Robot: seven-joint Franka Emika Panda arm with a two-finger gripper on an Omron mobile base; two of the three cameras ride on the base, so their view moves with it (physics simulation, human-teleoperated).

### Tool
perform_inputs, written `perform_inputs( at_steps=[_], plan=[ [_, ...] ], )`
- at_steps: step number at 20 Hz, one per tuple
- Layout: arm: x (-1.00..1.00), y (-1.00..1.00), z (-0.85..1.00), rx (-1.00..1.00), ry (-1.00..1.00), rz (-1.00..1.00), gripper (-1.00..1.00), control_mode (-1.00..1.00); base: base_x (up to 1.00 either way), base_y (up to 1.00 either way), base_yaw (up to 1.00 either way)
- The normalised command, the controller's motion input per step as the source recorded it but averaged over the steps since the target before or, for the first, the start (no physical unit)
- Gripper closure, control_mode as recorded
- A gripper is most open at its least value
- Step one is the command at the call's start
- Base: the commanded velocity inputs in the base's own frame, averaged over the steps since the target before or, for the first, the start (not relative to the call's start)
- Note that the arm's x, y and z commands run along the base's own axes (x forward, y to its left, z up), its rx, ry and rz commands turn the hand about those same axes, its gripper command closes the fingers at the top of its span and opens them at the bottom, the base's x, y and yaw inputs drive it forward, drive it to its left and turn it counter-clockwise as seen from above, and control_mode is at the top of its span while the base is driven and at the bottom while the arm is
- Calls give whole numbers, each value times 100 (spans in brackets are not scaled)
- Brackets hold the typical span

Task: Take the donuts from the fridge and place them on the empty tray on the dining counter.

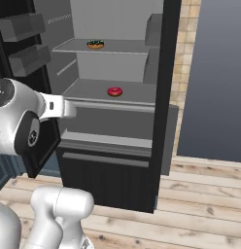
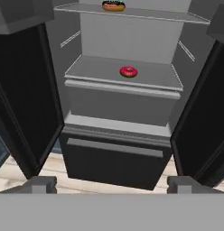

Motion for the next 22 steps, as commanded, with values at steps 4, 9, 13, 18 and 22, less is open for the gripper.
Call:
perform_inputs(
  at_steps=[4, 9, 13, 18, 22],
  plan=[
    [-49, 1, 46, 0, -13, -5, -100, -100, 0, 0, 0],
    [8, 26, 11, 0, -5, -1, -100, 100, 39, 23, -2],
    [0, 0, 0, 0, 0, 0, -100, 100, 100, 6, -6],
    [0, 0, 0, 0, 0, 0, -100, 100, 100, -38, 0],
    [0, 0, 0, 0, 0, 0, -100, 100, 100, -7, -2]
  ],
)
